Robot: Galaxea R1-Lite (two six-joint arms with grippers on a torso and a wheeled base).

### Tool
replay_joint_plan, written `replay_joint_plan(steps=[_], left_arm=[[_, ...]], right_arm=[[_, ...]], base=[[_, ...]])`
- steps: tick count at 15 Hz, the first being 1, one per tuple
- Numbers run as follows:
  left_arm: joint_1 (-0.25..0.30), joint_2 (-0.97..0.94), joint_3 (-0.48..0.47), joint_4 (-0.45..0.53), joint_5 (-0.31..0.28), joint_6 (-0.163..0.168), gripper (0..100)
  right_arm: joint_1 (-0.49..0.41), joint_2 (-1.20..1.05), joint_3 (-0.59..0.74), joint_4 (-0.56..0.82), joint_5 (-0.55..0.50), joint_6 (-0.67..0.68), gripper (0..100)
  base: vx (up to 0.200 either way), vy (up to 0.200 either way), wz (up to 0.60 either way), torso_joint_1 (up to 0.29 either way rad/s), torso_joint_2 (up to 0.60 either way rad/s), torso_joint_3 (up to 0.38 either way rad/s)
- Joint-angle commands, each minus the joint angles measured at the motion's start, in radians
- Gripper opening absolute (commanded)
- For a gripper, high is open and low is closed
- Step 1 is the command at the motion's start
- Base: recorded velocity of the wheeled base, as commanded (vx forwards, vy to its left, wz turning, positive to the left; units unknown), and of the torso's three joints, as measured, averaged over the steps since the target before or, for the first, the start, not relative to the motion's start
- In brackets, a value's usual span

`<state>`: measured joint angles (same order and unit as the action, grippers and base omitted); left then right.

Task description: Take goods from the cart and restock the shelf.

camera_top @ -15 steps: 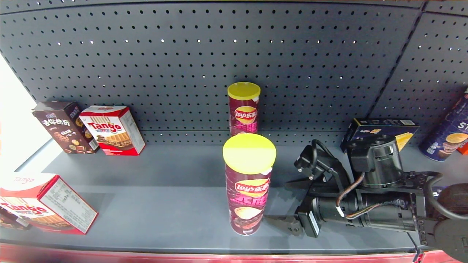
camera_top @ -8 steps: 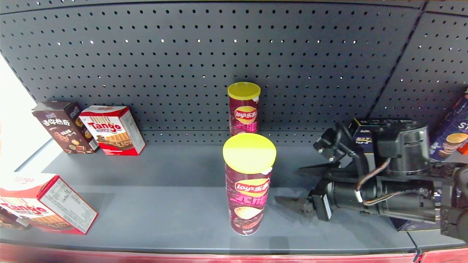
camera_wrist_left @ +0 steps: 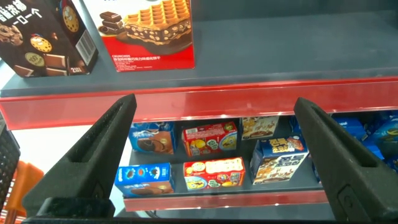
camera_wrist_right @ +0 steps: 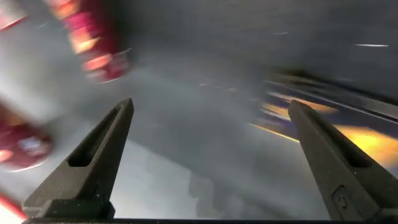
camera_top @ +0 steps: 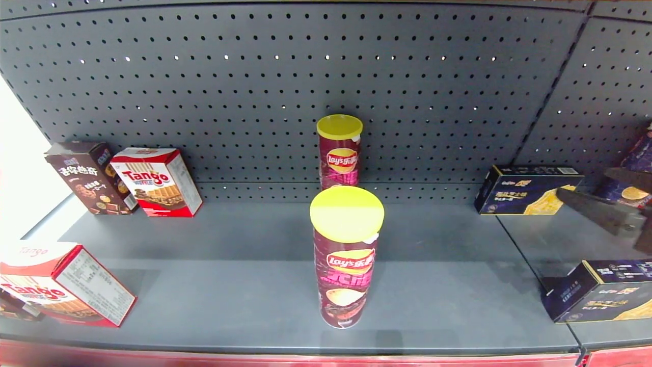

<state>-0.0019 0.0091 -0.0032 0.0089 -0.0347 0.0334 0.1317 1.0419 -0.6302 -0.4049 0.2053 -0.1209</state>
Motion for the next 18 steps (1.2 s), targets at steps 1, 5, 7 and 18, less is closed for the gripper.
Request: replay_joint_plan(steps=[1,5,7,18], left_arm=[[0.000,0.002,0.000,0.000,0.001,0.000,100],[0.000,0.002,0.000,-0.001,0.001,0.000,100],[0.000,0.002,0.002,-0.003,0.001,0.000,100],[0.000,0.002,0.002,-0.004,0.001,0.002,100]], right_arm=[[-0.179,-0.431,0.284,0.011,-0.038,-0.002,100],[-0.179,-0.761,0.465,0.152,-0.092,-0.002,100],[-0.165,-0.988,0.512,0.448,-0.089,0.009,100],[-0.129,-1.042,0.616,0.363,-0.216,0.130,100]], base=[[0.000,0.000,0.00,0.000,0.00,0.000],[0.000,0.000,0.00,0.000,0.00,0.000],[0.000,0.000,0.00,0.000,0.00,0.000],[0.000,0.000,0.00,0.000,0.00,0.000]])
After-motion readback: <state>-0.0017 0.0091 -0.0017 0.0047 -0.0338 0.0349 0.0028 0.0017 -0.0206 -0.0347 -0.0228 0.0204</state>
